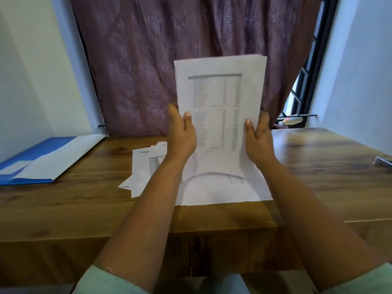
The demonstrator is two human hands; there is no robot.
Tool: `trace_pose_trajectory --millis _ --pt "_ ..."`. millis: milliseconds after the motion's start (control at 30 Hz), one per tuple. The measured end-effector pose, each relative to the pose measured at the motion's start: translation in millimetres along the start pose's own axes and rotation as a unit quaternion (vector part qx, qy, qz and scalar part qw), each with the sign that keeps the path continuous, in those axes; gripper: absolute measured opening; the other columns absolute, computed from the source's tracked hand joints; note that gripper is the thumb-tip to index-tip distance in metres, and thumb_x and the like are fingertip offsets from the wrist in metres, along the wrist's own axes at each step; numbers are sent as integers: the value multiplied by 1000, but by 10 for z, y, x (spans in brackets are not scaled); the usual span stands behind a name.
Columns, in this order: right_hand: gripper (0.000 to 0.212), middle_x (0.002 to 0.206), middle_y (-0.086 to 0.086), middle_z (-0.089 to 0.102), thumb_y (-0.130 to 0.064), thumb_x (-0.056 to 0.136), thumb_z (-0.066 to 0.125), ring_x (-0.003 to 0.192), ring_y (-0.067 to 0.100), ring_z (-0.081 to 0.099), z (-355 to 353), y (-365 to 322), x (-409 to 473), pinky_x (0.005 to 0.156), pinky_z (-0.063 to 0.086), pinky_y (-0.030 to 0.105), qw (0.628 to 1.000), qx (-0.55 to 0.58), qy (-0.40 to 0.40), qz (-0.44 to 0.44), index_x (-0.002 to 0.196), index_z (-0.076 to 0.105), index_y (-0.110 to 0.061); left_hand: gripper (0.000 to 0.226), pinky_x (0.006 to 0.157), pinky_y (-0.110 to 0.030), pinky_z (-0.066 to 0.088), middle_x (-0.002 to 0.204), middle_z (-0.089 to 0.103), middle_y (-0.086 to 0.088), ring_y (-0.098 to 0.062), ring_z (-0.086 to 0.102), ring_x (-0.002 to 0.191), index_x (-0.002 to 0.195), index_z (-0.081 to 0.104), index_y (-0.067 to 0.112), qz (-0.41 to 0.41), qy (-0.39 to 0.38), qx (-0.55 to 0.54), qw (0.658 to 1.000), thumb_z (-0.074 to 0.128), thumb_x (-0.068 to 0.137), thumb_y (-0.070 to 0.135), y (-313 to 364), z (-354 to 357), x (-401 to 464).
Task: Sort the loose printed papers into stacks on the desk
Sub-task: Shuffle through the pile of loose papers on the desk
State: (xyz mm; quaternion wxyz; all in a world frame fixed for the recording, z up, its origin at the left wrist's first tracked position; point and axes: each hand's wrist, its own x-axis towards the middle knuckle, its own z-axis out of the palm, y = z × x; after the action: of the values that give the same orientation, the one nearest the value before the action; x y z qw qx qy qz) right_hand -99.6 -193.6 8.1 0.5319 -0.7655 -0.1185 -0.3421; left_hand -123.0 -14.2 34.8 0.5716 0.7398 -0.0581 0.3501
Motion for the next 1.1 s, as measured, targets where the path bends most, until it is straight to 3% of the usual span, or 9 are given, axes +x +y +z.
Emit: trace_pose_trajectory --millis 67,133,367,500,567,700,833,967,1100 --pt "40 122 0 47 -20 104 39 107 13 47 18 121 -150 76 33 6 998 -18 -27 48 139 30 -2 25 71 -12 47 125 54 -1 -11 58 104 131 32 14 -67 -16 38 997 33 107 24 -201 19 -94" --pt "41 130 5 50 -20 104 40 116 20 51 44 277 -296 83 35 16 989 -45 -87 108 139 27 -3 27 84 -22 43 136 53 -7 -21 54 118 133 33 13 -122 -69 83 987 32 107 22 -418 32 -257" --pt "40 136 8 52 -17 101 45 118 27 53 224 128 -164 90 42 30 969 -95 -159 163 139 35 -10 31 91 -31 42 138 53 -4 -27 52 125 136 42 13 -161 -84 177 967 38 105 17 -365 -382 -184" --pt "34 124 6 57 -19 96 53 102 22 53 383 26 -277 83 44 29 883 -263 -342 183 128 50 -8 13 75 -29 48 109 59 -5 -23 59 95 106 54 14 -250 -202 339 884 49 98 22 -523 -868 -226" --pt "39 132 10 54 -22 96 54 112 23 52 472 -22 -369 88 44 28 825 -370 -399 154 132 48 -7 14 66 -25 46 100 57 -3 -17 56 84 97 50 15 -257 -234 409 844 55 96 28 -648 -956 -291" --pt "44 141 12 48 -31 96 54 131 29 41 604 -52 -412 111 34 40 816 -416 -379 128 133 46 -9 24 78 -32 51 114 61 -7 -22 59 98 106 52 14 -286 -183 338 878 63 92 30 -766 -1032 -326" --pt "44 127 7 56 -28 89 67 105 20 52 650 -121 -375 82 44 26 848 -323 -392 153 125 52 -8 41 70 -30 48 115 60 -6 -23 57 98 120 56 8 -285 -121 288 906 67 89 34 -895 -1081 -343" --pt "43 126 9 58 -25 89 68 100 20 53 766 -102 -276 79 44 25 859 -269 -402 170 125 54 -6 21 62 -25 49 103 66 -3 -14 58 80 103 62 10 -285 -33 243 927 66 88 25 -1067 -1123 -370" --pt "56 138 9 54 -51 92 54 126 29 49 955 87 -195 104 37 39 823 -392 -394 117 131 53 -11 27 59 -25 45 97 58 3 -12 55 78 108 57 14 -256 -6 273 927 68 87 28 -1091 -1145 -348"
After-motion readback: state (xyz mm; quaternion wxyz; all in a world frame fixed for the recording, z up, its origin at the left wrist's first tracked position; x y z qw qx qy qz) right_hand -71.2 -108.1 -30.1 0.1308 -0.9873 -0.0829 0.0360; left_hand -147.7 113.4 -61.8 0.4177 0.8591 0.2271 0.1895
